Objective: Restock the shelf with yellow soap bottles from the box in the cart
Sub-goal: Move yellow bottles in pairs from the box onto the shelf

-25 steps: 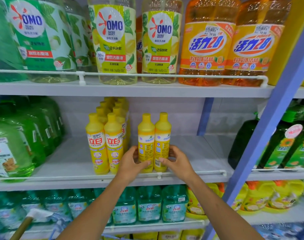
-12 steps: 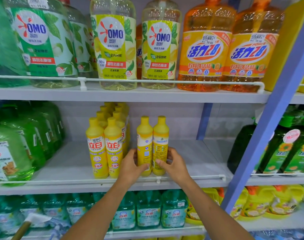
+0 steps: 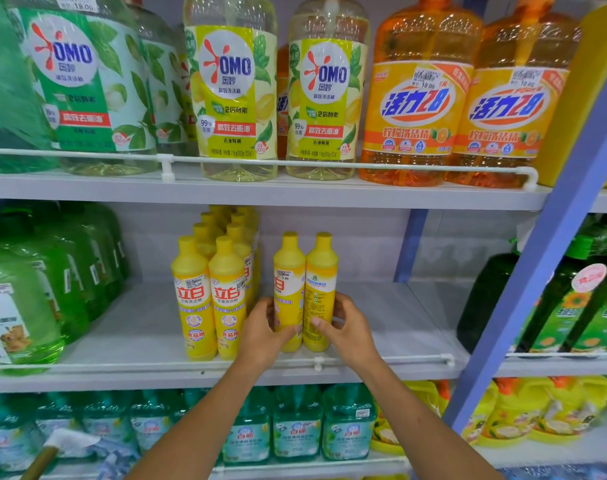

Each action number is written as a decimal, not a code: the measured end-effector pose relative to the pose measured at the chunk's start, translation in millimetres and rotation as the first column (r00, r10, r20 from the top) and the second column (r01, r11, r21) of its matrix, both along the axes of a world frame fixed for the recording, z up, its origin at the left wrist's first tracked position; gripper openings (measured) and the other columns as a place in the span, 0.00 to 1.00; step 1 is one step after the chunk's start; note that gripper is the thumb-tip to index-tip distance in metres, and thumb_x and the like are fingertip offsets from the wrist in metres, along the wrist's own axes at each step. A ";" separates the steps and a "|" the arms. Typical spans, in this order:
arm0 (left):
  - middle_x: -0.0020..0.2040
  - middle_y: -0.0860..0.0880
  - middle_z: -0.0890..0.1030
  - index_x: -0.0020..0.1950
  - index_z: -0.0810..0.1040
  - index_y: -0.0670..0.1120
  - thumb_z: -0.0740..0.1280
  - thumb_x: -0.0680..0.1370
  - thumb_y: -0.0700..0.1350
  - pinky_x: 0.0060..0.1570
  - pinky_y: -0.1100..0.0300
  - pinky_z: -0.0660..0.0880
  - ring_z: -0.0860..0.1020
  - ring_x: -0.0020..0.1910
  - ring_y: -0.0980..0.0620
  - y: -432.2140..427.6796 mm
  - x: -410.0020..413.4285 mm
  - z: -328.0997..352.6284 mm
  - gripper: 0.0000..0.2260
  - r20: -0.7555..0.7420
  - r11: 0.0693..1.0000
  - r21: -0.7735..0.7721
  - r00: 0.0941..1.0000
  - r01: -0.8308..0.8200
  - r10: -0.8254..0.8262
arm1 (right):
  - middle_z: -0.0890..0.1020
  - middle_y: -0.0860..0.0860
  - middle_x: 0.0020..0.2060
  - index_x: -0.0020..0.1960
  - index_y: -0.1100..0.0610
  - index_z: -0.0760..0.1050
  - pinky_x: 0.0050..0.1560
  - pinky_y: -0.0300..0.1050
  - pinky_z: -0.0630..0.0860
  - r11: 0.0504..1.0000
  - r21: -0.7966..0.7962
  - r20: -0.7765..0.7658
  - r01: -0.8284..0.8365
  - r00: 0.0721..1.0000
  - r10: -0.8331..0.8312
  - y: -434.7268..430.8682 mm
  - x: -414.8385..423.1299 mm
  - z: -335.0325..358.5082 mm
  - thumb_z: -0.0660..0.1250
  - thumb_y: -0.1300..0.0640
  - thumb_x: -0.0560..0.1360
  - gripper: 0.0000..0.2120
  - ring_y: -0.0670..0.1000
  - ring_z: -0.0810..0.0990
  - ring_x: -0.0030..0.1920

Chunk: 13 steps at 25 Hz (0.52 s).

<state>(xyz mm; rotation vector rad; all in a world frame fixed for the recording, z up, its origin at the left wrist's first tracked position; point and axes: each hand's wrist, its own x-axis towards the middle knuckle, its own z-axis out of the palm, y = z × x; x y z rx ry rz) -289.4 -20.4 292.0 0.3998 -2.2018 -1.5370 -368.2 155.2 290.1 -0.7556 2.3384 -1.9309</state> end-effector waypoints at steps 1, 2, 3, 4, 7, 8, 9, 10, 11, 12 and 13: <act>0.56 0.50 0.83 0.61 0.75 0.48 0.82 0.67 0.44 0.56 0.50 0.81 0.82 0.54 0.53 2.9 -2.6 1.5 0.27 0.001 0.999 -0.025 0.999 -0.040 0.040 | 0.83 0.46 0.57 0.65 0.50 0.73 0.58 0.44 0.81 0.998 0.007 -0.009 0.057 0.998 -0.057 -4.7 1.0 0.9 0.80 0.54 0.70 0.27 0.44 0.83 0.56; 0.56 0.50 0.83 0.61 0.75 0.49 0.82 0.66 0.47 0.55 0.49 0.81 0.82 0.54 0.52 5.0 -5.4 3.9 0.27 0.007 0.996 -0.062 0.998 -0.067 0.067 | 0.83 0.46 0.55 0.63 0.49 0.72 0.55 0.44 0.81 0.993 0.022 -0.023 0.113 0.993 -0.113 -8.8 2.3 2.0 0.81 0.52 0.68 0.28 0.43 0.83 0.55; 0.56 0.50 0.83 0.60 0.74 0.49 0.82 0.66 0.49 0.55 0.49 0.81 0.82 0.54 0.51 6.4 -8.0 4.9 0.27 0.007 0.993 -0.091 0.997 -0.070 0.071 | 0.83 0.45 0.54 0.62 0.49 0.72 0.54 0.43 0.81 0.987 0.043 -0.032 0.155 0.988 -0.154 -10.8 2.5 3.2 0.82 0.50 0.66 0.29 0.43 0.82 0.54; 0.56 0.50 0.83 0.60 0.75 0.49 0.82 0.66 0.50 0.55 0.49 0.81 0.82 0.54 0.51 6.9 -9.4 5.4 0.27 0.011 0.993 -0.102 0.998 -0.058 0.059 | 0.83 0.45 0.54 0.62 0.48 0.72 0.53 0.41 0.81 0.985 0.059 -0.033 0.163 0.986 -0.162 -10.6 2.7 5.5 0.82 0.48 0.66 0.30 0.42 0.82 0.53; 0.56 0.51 0.83 0.60 0.76 0.52 0.81 0.67 0.48 0.57 0.50 0.81 0.82 0.54 0.54 1.4 -8.4 -1.4 0.25 0.001 0.998 -0.069 1.000 0.008 -0.008 | 0.81 0.43 0.58 0.64 0.44 0.72 0.54 0.37 0.79 0.999 0.040 0.006 -0.019 1.000 0.019 0.6 -0.4 9.4 0.79 0.52 0.71 0.26 0.40 0.81 0.57; 0.57 0.51 0.83 0.62 0.76 0.52 0.80 0.67 0.46 0.58 0.48 0.80 0.82 0.56 0.53 -1.3 -7.4 -5.0 0.26 -0.001 0.998 -0.056 1.000 0.013 -0.013 | 0.82 0.44 0.59 0.65 0.44 0.72 0.57 0.39 0.80 0.996 0.039 0.016 -0.078 0.997 0.078 3.6 -2.3 8.7 0.78 0.55 0.73 0.25 0.41 0.81 0.58; 0.58 0.51 0.83 0.63 0.76 0.51 0.80 0.68 0.45 0.59 0.47 0.80 0.82 0.57 0.53 -2.7 -7.3 -8.4 0.26 -0.005 0.999 -0.045 1.000 0.009 -0.009 | 0.82 0.46 0.59 0.65 0.46 0.72 0.59 0.43 0.80 0.995 0.050 0.007 -0.085 0.996 0.085 5.2 -4.8 6.2 0.77 0.57 0.73 0.24 0.42 0.82 0.58; 0.58 0.51 0.84 0.64 0.76 0.50 0.80 0.68 0.44 0.59 0.47 0.80 0.82 0.57 0.53 -2.0 -7.9 -9.1 0.26 -0.006 0.999 -0.044 1.000 -0.007 0.006 | 0.83 0.47 0.58 0.64 0.48 0.73 0.60 0.47 0.81 0.997 0.065 -0.004 -0.048 0.999 0.048 4.1 -5.9 4.7 0.78 0.56 0.72 0.24 0.43 0.83 0.56; 0.57 0.51 0.84 0.63 0.76 0.49 0.81 0.68 0.44 0.58 0.47 0.80 0.82 0.56 0.52 -1.1 -10.5 -9.4 0.26 -0.005 0.998 -0.047 0.999 -0.032 0.032 | 0.83 0.47 0.56 0.62 0.49 0.73 0.59 0.48 0.81 0.996 0.081 -0.016 0.026 1.000 -0.024 0.3 -6.6 3.7 0.80 0.54 0.70 0.25 0.44 0.83 0.54; 0.57 0.50 0.84 0.62 0.75 0.48 0.81 0.67 0.44 0.57 0.48 0.81 0.83 0.55 0.52 0.9 -12.7 -6.3 0.27 -0.002 0.997 -0.056 0.998 -0.057 0.057 | 0.83 0.48 0.54 0.60 0.49 0.72 0.56 0.47 0.82 0.988 0.107 -0.035 0.114 0.993 -0.111 -4.8 -6.1 4.6 0.82 0.51 0.67 0.26 0.44 0.83 0.52; 0.56 0.50 0.84 0.62 0.75 0.48 0.82 0.67 0.45 0.56 0.48 0.81 0.83 0.54 0.51 2.3 -15.7 -4.2 0.27 -0.002 0.995 -0.064 0.997 -0.073 0.073 | 0.83 0.48 0.52 0.58 0.49 0.72 0.53 0.45 0.82 0.973 0.135 -0.055 0.188 0.982 -0.182 -10.3 -5.2 6.3 0.82 0.47 0.65 0.28 0.45 0.83 0.51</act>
